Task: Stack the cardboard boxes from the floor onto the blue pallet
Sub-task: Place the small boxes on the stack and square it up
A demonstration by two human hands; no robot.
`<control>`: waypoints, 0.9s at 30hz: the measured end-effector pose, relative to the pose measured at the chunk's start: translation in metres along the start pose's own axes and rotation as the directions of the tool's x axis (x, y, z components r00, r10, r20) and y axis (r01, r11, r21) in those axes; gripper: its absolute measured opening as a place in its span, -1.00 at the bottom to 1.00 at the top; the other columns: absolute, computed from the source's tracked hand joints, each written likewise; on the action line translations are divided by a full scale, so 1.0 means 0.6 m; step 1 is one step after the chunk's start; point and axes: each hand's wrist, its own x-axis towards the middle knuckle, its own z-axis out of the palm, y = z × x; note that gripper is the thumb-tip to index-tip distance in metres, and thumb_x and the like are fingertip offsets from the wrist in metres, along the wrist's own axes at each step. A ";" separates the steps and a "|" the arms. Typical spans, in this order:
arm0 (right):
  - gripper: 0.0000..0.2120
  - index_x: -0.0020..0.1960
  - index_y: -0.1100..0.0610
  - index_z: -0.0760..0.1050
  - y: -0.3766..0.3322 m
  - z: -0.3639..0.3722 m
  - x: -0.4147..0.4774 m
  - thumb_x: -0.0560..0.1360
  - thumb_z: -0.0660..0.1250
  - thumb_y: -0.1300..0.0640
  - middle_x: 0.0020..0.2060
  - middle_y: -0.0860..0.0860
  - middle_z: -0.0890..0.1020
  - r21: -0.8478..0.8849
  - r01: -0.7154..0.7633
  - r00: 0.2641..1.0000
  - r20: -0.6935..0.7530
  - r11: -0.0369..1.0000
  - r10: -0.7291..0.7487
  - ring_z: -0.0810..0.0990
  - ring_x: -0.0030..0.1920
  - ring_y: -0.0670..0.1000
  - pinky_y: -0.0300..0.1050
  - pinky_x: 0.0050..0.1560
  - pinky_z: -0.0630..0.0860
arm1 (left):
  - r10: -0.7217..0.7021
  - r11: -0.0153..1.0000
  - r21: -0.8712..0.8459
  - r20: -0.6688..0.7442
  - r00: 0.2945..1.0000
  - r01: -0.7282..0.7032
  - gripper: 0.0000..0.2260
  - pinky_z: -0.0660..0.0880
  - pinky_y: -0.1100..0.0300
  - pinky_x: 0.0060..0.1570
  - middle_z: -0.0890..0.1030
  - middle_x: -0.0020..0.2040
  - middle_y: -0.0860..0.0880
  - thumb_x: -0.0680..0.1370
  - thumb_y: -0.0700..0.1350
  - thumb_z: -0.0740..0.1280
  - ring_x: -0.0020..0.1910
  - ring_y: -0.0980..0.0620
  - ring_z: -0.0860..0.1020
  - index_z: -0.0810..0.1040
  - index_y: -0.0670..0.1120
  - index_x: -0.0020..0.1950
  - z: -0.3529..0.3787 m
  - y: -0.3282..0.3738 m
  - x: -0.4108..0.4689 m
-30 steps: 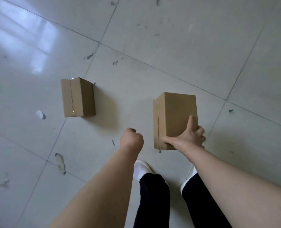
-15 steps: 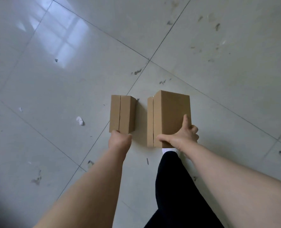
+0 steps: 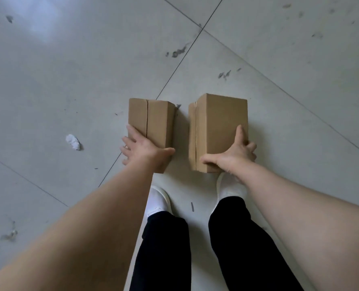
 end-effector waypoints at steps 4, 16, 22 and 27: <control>0.28 0.52 -0.18 -0.26 0.000 0.021 0.011 0.13 0.59 -0.15 0.36 0.13 0.15 0.002 -0.011 1.000 -0.021 1.000 0.011 0.27 0.36 0.21 0.06 0.30 0.36 | 0.014 0.999 0.036 -0.022 1.000 -0.013 0.21 0.28 -0.08 0.34 0.11 0.44 -0.14 0.24 0.06 0.52 0.39 -0.21 0.19 -0.37 0.00 0.53 0.004 -0.007 0.017; 0.23 0.52 -0.21 -0.21 0.003 -0.116 -0.208 0.14 0.59 -0.11 0.42 0.12 0.12 0.182 -0.050 0.998 -0.034 0.982 0.057 0.26 0.40 0.22 0.09 0.33 0.35 | 0.088 0.992 -0.102 0.105 0.991 -0.077 0.08 0.31 -0.11 0.36 0.22 0.36 -0.15 0.27 0.13 0.50 0.37 -0.25 0.24 -0.18 0.05 0.53 -0.169 -0.049 -0.222; 0.24 0.50 -0.25 -0.22 0.027 -0.242 -0.379 0.13 0.59 -0.09 0.40 0.04 0.13 0.332 0.057 0.998 -0.024 0.941 -0.052 0.29 0.38 0.16 0.11 0.32 0.36 | 0.189 0.981 -0.052 0.067 0.980 -0.186 0.04 0.37 -0.12 0.28 0.26 0.32 -0.14 0.26 0.14 0.52 0.33 -0.23 0.28 -0.11 0.05 0.51 -0.312 -0.026 -0.396; 0.23 0.51 -0.24 -0.20 0.054 -0.338 -0.511 0.14 0.59 -0.06 0.40 0.00 0.11 0.453 0.186 0.983 -0.089 0.872 -0.163 0.28 0.38 0.12 0.07 0.36 0.34 | 0.349 0.937 -0.002 0.050 0.936 -0.350 0.06 0.39 -0.16 0.29 0.26 0.32 -0.12 0.23 0.15 0.54 0.33 -0.22 0.30 -0.11 0.09 0.50 -0.416 -0.007 -0.521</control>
